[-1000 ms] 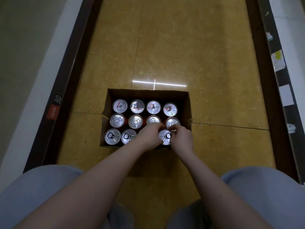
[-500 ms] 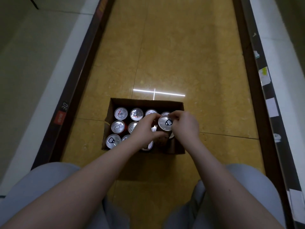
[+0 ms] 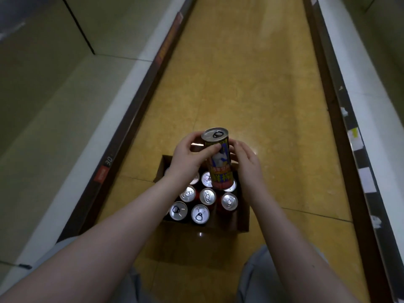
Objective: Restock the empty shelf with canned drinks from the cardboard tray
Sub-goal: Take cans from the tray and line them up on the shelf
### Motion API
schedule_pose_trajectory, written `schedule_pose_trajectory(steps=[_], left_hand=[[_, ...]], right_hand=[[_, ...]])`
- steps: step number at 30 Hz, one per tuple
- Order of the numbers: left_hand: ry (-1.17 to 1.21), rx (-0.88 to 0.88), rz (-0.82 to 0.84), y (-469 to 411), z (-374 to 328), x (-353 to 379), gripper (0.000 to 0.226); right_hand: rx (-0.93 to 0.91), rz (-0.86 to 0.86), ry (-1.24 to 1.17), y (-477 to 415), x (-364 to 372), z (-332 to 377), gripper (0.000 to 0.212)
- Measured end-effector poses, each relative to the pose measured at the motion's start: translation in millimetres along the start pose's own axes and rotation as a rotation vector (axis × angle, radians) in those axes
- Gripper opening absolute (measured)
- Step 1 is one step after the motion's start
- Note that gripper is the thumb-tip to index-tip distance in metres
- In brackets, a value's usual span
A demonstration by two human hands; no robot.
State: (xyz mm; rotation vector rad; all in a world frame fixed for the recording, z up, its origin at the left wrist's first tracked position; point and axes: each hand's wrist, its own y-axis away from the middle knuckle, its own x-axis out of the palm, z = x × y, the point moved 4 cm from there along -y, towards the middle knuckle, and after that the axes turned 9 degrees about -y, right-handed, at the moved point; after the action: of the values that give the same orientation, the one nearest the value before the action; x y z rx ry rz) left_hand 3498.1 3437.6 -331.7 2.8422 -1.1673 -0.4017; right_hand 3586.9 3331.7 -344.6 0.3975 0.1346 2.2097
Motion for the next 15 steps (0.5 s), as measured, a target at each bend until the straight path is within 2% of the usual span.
schedule_pose_trajectory(steps=[4,10,15], left_hand=[[0.079,0.022,-0.126,3.3,-22.8,-16.7,0.027],[0.208,0.085,-0.395,26.4,-55.4,-64.9,0.037],[0.233,0.122,-0.666,75.4,-72.7,-138.9,0.048]], right_hand=[[-0.033,0.133,-0.038,2.3,26.4,17.8,0.024],[-0.106,0.307,-0.090,14.7,86.5,52.3,0.020],[-0.123,0.572,-0.125,52.1,170.3,70.7,0.019]])
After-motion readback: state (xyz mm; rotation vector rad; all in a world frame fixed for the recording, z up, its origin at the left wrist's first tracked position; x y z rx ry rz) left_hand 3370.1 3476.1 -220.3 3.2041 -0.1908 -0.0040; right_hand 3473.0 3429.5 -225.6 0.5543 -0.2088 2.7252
